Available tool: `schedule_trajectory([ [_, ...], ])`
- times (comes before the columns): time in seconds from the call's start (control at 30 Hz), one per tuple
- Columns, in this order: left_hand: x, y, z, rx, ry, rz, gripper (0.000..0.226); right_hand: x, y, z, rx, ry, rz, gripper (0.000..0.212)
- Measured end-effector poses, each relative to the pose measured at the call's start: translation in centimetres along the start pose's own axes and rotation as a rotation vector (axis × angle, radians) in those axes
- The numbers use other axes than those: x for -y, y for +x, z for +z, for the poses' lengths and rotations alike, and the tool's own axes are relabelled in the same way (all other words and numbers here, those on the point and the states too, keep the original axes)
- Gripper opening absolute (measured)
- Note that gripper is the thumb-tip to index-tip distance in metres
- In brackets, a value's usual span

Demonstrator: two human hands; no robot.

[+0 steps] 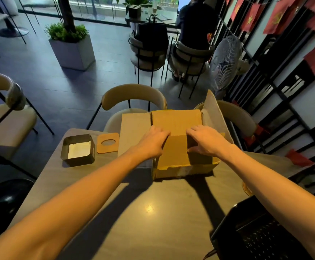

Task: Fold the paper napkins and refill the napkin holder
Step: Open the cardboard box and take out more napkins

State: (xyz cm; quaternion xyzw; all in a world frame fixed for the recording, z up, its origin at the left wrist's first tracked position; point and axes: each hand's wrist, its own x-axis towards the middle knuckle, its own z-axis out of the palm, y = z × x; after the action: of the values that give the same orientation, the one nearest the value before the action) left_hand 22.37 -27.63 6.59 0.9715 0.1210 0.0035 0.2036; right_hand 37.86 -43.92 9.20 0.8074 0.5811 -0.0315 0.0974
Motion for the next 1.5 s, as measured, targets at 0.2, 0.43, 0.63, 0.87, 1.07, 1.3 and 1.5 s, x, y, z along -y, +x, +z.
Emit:
schedule_trajectory([
  [0.2,-1.6,-2.7,-0.3,0.106,0.256,0.204,0.049,1.9,-3.6,-0.8,0.061,-0.077,-0.137,0.032],
  [0.43,-2.1,-4.2,1.4,0.647,0.014,0.056,0.064,5.3,-4.7,3.0,0.380,0.076,-0.079,0.088],
  [0.63,-0.7,-2.2,4.5,0.491,0.164,0.022,0.069,5.5,-2.9,2.5,0.250,0.205,-0.011,0.052],
  [0.87,-0.7,-1.2,7.3,0.316,0.399,-0.053,0.052,5.0,-0.7,4.0,0.193,-0.134,0.039,0.035],
  [1.07,0.6,-1.8,7.6,0.278,0.558,-0.065,0.024,4.7,-0.5,1.7,-0.025,-0.308,0.139,0.025],
  [1.3,1.0,-1.2,7.2,0.308,0.633,-0.107,0.023,1.6,-2.8,0.5,0.097,-0.539,0.400,0.040],
  [1.5,1.1,-1.2,7.2,0.320,0.581,-0.105,0.025,0.3,-3.6,6.6,0.307,0.064,0.657,0.036],
])
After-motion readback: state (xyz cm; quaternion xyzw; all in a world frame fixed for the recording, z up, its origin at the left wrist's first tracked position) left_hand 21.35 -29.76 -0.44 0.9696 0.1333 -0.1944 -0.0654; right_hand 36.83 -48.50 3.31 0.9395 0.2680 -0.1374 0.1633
